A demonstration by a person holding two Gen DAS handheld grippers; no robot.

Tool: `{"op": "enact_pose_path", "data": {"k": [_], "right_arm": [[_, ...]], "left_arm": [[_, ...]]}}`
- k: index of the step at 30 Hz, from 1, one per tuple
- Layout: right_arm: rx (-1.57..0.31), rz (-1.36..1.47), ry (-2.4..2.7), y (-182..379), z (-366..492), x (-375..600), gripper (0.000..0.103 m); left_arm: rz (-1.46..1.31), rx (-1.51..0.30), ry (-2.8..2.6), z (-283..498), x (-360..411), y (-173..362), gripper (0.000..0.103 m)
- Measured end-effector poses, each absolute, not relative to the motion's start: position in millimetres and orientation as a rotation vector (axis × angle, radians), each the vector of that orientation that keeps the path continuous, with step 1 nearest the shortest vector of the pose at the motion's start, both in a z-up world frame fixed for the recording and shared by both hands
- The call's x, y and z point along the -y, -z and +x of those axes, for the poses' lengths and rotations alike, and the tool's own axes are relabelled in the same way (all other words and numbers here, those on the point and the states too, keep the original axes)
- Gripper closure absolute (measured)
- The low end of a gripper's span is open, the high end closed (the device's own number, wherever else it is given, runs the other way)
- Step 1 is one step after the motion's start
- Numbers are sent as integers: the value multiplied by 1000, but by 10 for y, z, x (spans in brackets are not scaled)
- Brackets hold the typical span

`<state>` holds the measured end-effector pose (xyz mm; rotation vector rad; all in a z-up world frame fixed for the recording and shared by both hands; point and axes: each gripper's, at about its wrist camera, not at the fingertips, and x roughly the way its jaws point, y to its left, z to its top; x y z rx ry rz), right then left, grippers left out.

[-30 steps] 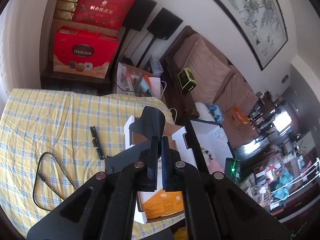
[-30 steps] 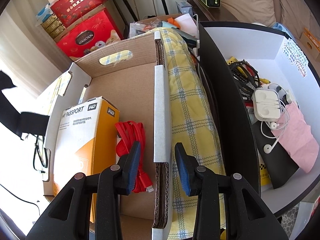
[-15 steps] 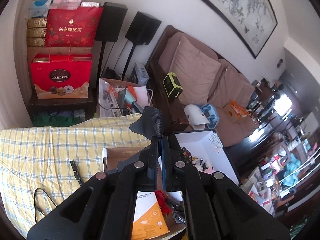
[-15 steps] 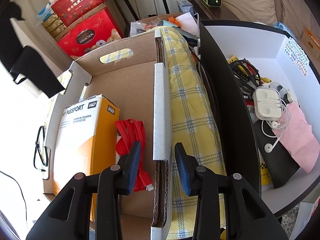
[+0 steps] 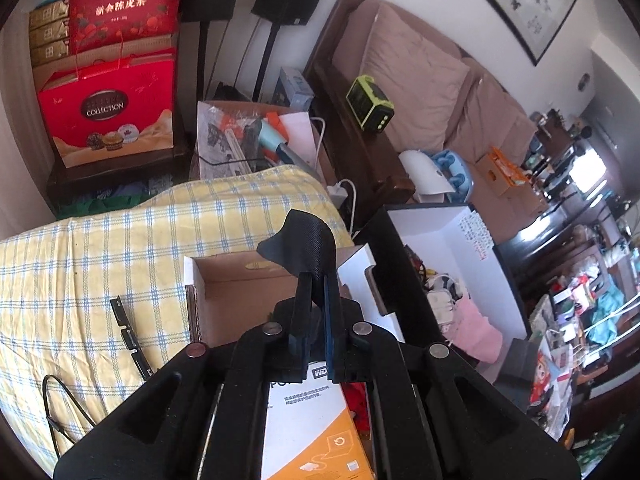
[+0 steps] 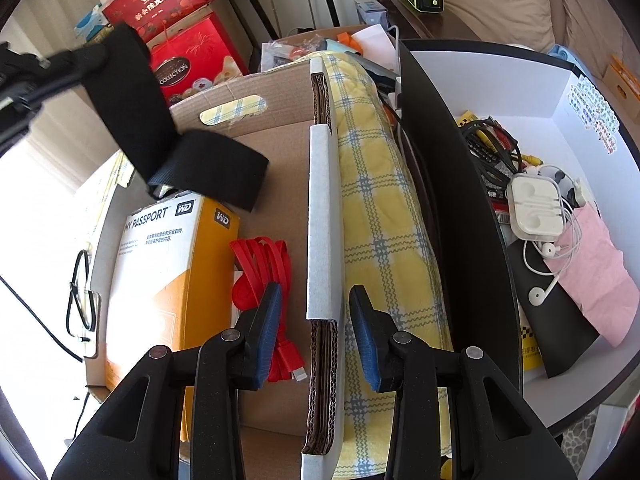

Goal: Organize objects
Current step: 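Carry the black strap into the cardboard box and open the left gripper, then move the left gripper back toward the black cable on the table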

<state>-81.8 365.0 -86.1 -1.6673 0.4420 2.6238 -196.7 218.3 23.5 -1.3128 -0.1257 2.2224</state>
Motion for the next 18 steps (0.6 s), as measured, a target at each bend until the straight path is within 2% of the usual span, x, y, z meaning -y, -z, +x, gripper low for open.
{"op": "enact_pose_path", "data": {"k": [3,5,12,16,18], "right_arm": [[-437,-1668,-2625,861,-813,-3649,66],[-438,-1668,-2626,864,-806,-3653,66],[-448,-1666,-2625,871,-802,-3668,66],[-458,-1666,-2623,865,-802,-3674,66],[-458,-1665,-2622,862,-804,-3673,66]], "left_arm": [[-1369,79,-2203,-1981,-2219,-77,87],[-1385,83,-2186,-1966,-2192,-18,71],[-1385,98,-2193,-1889,-1951,-15,46],[-1356,80,-2250,-1806,-1757,-62,24],[-1370,89,-2297,-1814,-1639,-56,18]]}}
